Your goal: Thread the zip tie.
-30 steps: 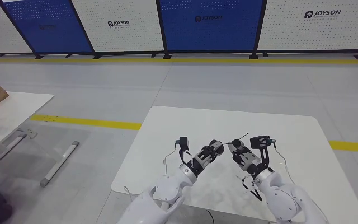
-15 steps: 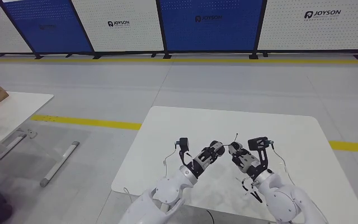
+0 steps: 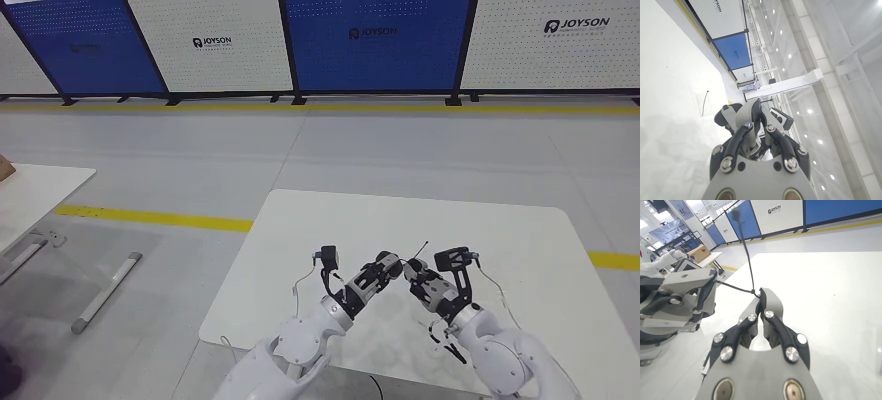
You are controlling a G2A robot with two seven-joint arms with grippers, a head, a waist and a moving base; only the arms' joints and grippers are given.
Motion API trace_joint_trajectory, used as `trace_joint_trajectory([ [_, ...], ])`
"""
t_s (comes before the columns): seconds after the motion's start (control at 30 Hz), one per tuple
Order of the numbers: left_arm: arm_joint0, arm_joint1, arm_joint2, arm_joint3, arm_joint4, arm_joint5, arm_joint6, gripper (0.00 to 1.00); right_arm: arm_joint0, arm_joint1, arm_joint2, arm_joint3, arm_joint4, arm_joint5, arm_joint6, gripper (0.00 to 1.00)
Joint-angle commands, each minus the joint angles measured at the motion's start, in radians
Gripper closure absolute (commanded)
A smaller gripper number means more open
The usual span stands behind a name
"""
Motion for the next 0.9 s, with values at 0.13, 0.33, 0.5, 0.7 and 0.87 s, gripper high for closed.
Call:
trace_joint_trajectory([
  [0.13, 0.001, 0.000, -0.004, -0.008, 0.003, 0.003, -0.005, 1.00, 0.007, -0.002, -0.003, 0.005, -0.001, 0.003, 0.004, 1.00],
  [0.33, -0.002, 0.000, -0.007, -0.011, 0.001, 0.003, -0.009, 1.00, 0.020, -0.004, -0.012, 0.017, -0.007, 0.005, 0.017, 1.00],
  [0.5, -0.003, -0.001, -0.011, -0.014, -0.006, 0.002, -0.011, 1.00, 0.035, -0.007, -0.019, 0.033, -0.010, 0.011, 0.031, 1.00],
  [0.7, -0.002, -0.001, -0.016, -0.022, -0.014, -0.002, -0.011, 1.00, 0.055, -0.010, -0.028, 0.054, -0.012, 0.018, 0.046, 1.00],
  [0.87, 0.004, -0.001, -0.022, -0.032, -0.012, -0.014, -0.006, 1.00, 0.068, -0.013, -0.036, 0.070, -0.017, 0.024, 0.051, 1.00],
])
